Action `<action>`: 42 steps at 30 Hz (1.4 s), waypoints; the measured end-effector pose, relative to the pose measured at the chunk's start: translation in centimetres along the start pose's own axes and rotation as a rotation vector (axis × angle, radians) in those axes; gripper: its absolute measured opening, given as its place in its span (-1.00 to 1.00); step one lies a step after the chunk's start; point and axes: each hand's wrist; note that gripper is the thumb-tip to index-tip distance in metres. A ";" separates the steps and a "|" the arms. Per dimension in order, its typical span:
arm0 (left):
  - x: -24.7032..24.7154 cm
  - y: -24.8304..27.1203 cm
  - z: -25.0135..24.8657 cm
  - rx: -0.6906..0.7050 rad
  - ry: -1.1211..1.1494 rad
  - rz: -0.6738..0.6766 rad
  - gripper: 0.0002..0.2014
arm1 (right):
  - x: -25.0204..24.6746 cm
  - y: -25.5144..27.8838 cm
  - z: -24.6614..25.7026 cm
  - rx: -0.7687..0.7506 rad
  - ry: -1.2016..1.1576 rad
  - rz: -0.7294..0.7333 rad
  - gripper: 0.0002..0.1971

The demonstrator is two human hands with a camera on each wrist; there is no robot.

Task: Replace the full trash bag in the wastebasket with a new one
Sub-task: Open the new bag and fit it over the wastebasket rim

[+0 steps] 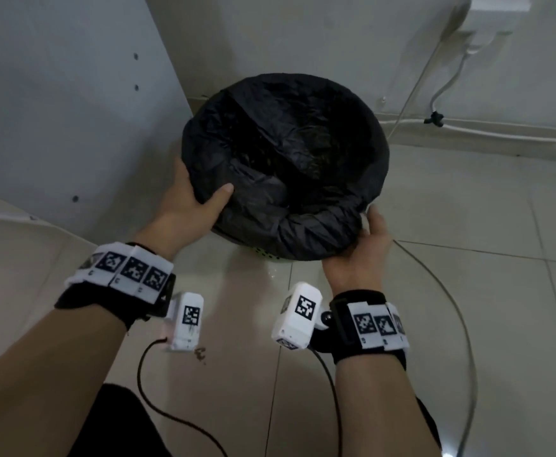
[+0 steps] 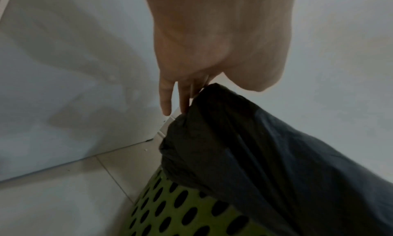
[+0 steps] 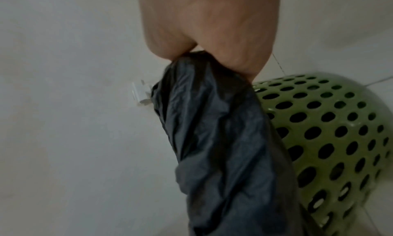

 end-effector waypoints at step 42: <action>-1.0 -0.7 0.7 0.078 0.098 0.004 -0.18 | -0.9 -0.1 0.6 -0.120 0.268 -0.143 -0.88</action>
Point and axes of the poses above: each hand's wrist, its own y-axis away from the middle knuckle, its own x-axis out of the palm, z = x × y, and after that the axes turned 14 degrees about -x, right-handed
